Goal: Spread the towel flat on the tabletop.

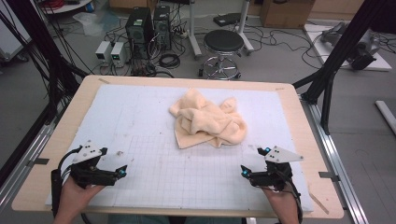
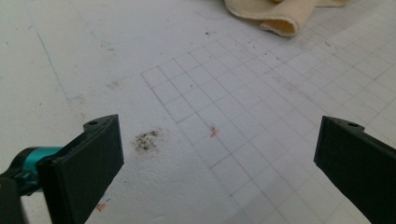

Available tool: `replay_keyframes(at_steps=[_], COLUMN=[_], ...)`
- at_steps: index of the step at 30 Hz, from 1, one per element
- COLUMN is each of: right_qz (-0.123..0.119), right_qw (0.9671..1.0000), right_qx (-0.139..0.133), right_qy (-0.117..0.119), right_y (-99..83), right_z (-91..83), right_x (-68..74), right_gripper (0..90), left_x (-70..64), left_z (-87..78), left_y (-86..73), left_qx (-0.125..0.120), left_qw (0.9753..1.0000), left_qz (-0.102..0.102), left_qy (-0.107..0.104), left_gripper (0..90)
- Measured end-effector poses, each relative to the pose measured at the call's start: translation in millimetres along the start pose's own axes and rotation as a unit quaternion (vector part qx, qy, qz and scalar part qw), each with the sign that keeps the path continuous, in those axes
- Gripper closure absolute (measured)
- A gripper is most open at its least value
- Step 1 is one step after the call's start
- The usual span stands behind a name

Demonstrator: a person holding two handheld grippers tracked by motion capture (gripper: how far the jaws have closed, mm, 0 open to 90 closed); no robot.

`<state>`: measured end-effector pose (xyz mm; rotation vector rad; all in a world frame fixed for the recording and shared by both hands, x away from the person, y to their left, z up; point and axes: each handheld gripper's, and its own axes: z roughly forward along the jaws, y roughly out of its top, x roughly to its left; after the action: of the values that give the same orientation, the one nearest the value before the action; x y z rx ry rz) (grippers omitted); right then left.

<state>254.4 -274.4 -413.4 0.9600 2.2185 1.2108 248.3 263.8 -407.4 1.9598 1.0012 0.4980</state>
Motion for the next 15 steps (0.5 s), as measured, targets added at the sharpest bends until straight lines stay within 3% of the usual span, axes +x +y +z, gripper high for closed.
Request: replay_keyframes(at_steps=[15], right_qz=[0.0], right_qw=[1.0], right_qx=[0.006], right_qy=[0.007], right_y=[-1.9], right_z=[2.2], right_x=[-1.9], right_gripper=[11.4], left_x=[1.1], left_z=[1.5], left_y=[-0.8], left_qx=[0.004], left_qw=[1.0], left_qz=[0.001], left_qy=[0.002], left_gripper=[1.8])
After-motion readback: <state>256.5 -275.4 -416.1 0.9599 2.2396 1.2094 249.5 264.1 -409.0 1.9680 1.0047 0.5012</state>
